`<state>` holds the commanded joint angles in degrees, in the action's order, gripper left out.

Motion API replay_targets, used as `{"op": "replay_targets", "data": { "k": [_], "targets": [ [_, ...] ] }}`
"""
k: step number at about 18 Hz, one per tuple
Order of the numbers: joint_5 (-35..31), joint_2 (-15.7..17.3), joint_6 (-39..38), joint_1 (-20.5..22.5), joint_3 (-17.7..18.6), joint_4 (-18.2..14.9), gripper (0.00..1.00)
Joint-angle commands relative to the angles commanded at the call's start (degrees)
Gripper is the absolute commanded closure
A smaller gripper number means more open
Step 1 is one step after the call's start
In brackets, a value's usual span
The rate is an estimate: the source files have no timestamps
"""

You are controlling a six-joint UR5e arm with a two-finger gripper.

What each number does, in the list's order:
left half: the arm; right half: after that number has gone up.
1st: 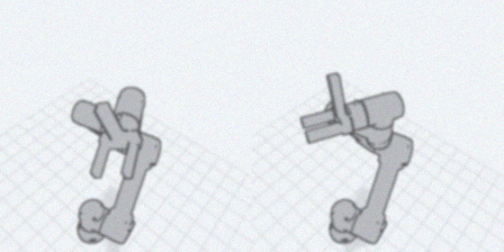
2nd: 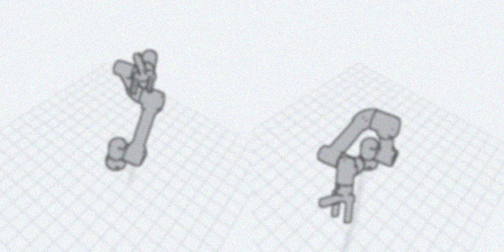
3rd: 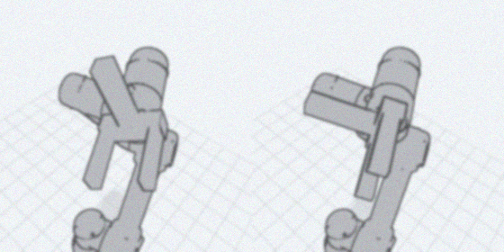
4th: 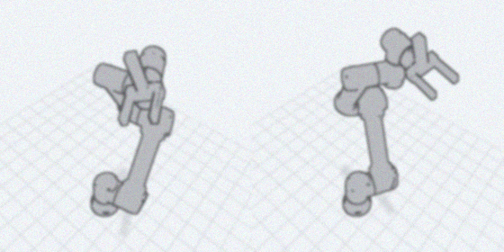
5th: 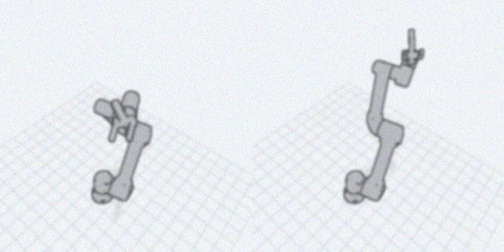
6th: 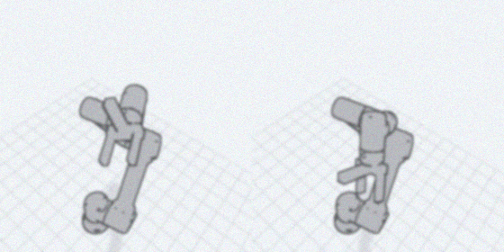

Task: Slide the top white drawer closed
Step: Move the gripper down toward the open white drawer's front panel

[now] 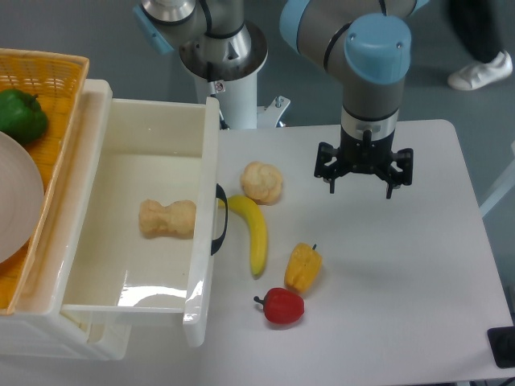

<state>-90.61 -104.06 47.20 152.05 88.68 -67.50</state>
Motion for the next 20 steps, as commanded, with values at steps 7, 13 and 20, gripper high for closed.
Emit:
{"op": "replay_targets", "data": {
  "k": [7, 13, 20],
  "targets": [
    [-0.2, -1.1, -7.3, -0.2, -0.2, 0.4, 0.0],
    [-0.3, -0.4, -13.0, -0.4, 3.0, 0.5, 0.0],
    [0.2, -1.0, -17.2, -1.6, 3.4, 0.4, 0.0]
  ]
}}
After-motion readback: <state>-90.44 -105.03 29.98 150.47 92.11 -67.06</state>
